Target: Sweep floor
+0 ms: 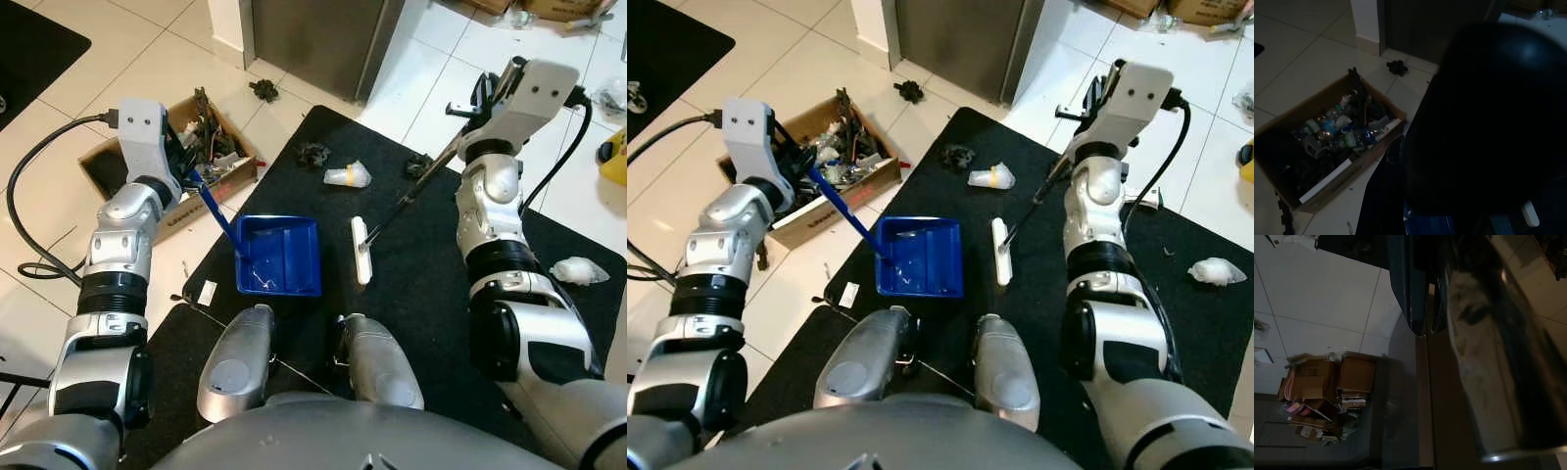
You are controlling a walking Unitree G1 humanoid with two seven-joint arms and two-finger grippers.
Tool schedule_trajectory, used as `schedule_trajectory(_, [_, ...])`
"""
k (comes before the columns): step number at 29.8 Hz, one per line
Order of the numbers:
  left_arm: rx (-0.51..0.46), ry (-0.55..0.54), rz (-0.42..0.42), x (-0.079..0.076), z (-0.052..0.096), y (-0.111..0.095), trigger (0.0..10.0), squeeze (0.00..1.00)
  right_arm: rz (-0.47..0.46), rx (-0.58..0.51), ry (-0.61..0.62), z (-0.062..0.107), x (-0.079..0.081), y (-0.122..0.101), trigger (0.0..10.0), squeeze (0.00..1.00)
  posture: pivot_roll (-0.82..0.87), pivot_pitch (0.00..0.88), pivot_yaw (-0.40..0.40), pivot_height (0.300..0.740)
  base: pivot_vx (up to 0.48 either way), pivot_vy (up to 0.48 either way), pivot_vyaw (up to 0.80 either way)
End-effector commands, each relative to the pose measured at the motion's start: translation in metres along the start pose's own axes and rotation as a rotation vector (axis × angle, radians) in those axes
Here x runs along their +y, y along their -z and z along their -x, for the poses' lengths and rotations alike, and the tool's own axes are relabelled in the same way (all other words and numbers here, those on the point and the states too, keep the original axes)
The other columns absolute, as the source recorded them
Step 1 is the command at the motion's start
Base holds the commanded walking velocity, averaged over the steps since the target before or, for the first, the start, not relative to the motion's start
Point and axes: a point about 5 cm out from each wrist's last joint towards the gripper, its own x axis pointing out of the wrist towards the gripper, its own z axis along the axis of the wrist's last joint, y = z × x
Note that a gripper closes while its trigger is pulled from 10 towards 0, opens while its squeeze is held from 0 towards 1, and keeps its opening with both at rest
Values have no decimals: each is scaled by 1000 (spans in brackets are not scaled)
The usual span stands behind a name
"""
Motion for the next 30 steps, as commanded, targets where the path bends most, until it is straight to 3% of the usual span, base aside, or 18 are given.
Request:
schedule_trajectory(1, [-50,2,12,-4,-1,-9,10000,0,8,-31,5,-2,-3,-5,10000,0,206,0,-59,740,0,0,0])
schedule_trajectory(25, [-76,-74,23,1,-5,-20,10000,0,9,-20,47,5,-10,4,10000,0,194,0,-36,740,0,0,0])
schedule_trajectory(30, [-75,-78,21,1,-5,-20,10000,0,11,-16,49,6,-11,5,10000,0,193,0,-36,740,274,-391,0])
